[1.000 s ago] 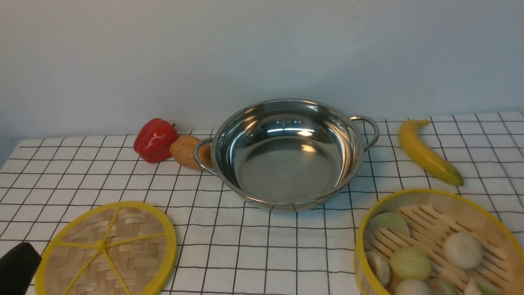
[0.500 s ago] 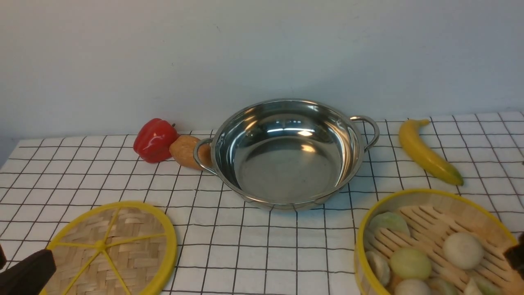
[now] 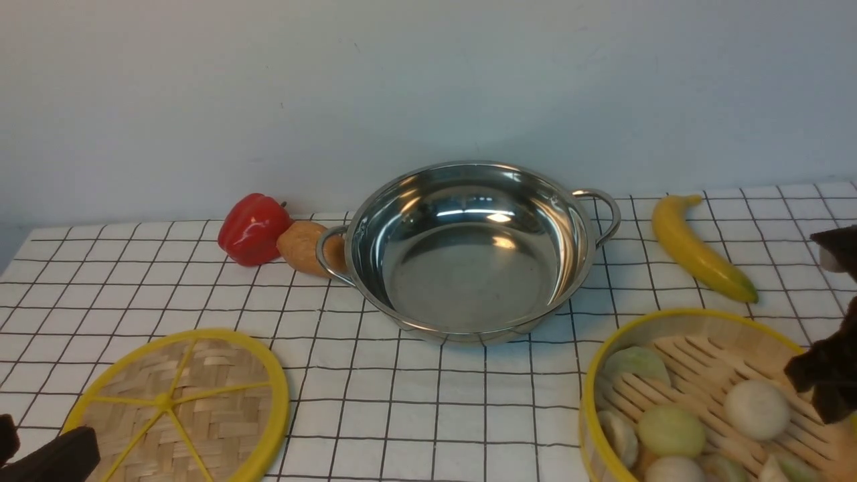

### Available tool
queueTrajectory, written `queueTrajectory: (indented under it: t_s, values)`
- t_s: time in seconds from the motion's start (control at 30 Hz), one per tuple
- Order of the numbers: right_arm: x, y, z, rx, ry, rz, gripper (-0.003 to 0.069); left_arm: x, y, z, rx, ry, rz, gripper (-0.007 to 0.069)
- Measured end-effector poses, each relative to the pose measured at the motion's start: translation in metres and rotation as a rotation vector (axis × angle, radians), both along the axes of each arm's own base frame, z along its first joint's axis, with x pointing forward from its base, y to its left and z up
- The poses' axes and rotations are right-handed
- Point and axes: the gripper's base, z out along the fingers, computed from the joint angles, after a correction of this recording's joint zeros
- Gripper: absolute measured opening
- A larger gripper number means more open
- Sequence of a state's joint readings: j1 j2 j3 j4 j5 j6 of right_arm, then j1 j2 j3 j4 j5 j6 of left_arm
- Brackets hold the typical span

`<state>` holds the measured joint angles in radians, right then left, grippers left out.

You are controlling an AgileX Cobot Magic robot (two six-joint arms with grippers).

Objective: Place the steamer in the pot on the white tablecloth, and put the lid on the steamer.
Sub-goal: 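Reach for and grasp the rim of the bamboo steamer holding the buns with the right gripper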

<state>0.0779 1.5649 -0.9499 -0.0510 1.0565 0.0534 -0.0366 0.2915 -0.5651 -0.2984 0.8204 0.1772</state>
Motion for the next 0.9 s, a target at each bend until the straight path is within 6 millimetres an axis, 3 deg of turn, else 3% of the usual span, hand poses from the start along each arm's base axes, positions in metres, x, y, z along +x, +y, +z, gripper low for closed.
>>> queueTrajectory:
  t_s: [0.3, 0.57, 0.9]
  values:
    - [0.005, -0.003, -0.008, -0.029, 0.000, 0.003, 0.0332, 0.000, 0.000, 0.000, -0.001, 0.002, -0.001, 0.0432]
    - [0.012, -0.015, -0.017, -0.028, -0.009, -0.038, 0.0272, 0.000, 0.000, 0.000, -0.001, 0.002, -0.001, 0.0432]
    - [0.017, -0.011, -0.028, 0.031, 0.001, -0.042, 0.0258, 0.000, 0.000, 0.000, -0.003, 0.002, -0.002, 0.0432]
